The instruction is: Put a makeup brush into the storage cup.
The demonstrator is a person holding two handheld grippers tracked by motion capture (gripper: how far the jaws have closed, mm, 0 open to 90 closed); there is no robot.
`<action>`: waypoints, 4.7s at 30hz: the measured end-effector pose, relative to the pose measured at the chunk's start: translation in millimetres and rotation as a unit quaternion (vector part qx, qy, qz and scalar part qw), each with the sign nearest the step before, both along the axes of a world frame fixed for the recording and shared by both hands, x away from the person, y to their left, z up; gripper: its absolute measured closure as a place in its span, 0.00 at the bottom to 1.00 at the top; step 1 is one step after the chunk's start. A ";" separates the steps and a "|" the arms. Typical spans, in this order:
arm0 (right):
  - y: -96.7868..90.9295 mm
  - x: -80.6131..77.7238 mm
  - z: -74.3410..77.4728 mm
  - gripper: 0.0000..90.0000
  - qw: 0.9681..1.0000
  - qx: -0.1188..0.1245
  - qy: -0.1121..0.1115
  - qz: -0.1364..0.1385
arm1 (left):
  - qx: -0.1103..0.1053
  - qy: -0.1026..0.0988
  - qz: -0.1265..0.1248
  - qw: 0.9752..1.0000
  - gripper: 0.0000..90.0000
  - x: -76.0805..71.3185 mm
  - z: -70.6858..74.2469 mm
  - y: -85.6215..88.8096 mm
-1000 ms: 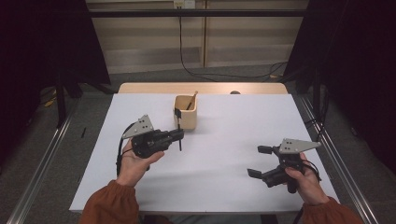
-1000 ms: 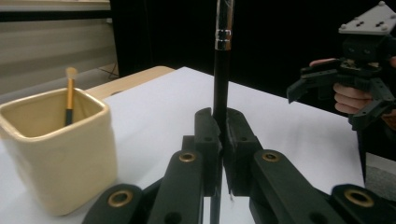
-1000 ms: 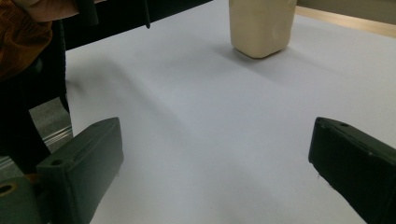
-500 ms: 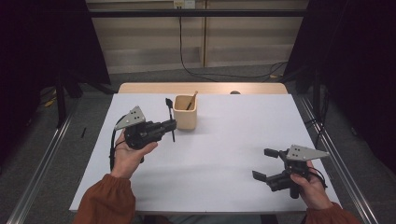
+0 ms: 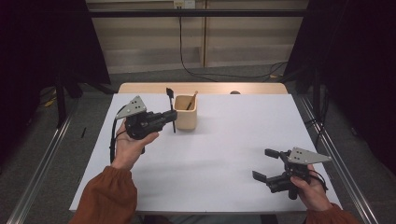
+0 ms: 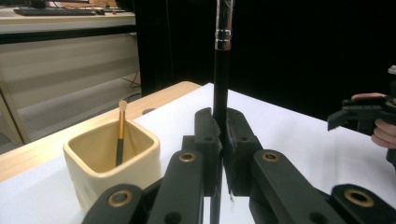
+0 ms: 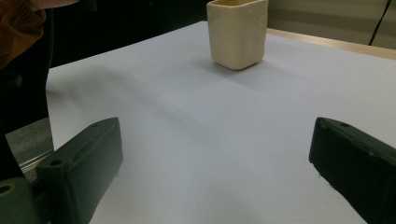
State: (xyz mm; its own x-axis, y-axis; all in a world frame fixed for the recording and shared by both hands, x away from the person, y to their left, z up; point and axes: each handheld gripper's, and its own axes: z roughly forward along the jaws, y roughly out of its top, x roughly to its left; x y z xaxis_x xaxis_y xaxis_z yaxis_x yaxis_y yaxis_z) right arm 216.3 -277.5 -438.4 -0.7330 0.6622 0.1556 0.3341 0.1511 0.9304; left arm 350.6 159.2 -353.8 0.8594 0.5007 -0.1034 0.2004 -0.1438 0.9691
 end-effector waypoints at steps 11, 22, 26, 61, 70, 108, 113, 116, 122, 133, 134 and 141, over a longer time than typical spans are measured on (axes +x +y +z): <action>-0.1 0.3 -2.3 0.02 1.000 0.006 -0.007 -0.004 | 0.003 0.003 0.020 1.000 0.95 25.8 8.2 -7.1; 1.1 0.2 -3.5 0.02 1.000 0.006 -0.013 -0.005 | 0.003 0.006 0.037 0.999 0.95 50.6 10.9 -15.8; 1.5 -0.2 -3.8 0.02 1.000 0.005 -0.013 -0.003 | -0.005 0.002 0.047 0.999 0.95 59.7 13.1 -18.3; 1.9 -1.3 -5.9 0.02 1.000 0.018 -0.017 -0.007 | 0.013 0.010 0.065 0.998 0.95 94.3 -17.1 -42.4; 2.2 -1.1 -6.7 0.02 1.000 0.017 -0.016 -0.003 | 0.019 0.018 0.067 0.997 0.95 97.2 -28.9 -38.8; 2.8 -1.6 -6.8 0.02 1.000 0.016 -0.018 0.000 | 0.027 0.032 0.079 0.996 0.79 95.3 -60.2 -39.9; 2.6 -1.4 -6.9 0.02 1.000 0.017 -0.017 0.000 | 0.028 0.032 0.092 0.995 0.62 95.3 -61.4 -39.8; 2.4 -1.0 -7.1 0.02 1.000 0.017 -0.017 -0.001 | 0.024 0.032 0.097 0.994 0.55 95.5 -61.4 -38.2; 0.8 -0.7 -7.9 0.02 1.000 0.020 -0.016 -0.003 | 0.019 0.030 0.109 0.993 0.37 96.0 -58.5 -33.8; -1.7 -0.3 -8.7 0.02 1.000 0.024 -0.014 -0.010 | 0.013 0.038 0.119 0.992 0.08 97.3 -57.8 -31.3; -1.8 -0.2 -8.7 0.02 1.000 0.024 -0.014 -0.010 | 0.013 0.040 0.120 0.992 0.06 97.0 -57.7 -31.0; -2.1 -0.1 -8.4 0.02 0.999 0.025 -0.016 -0.016 | 0.010 0.041 0.112 0.993 0.02 93.2 -55.8 -28.6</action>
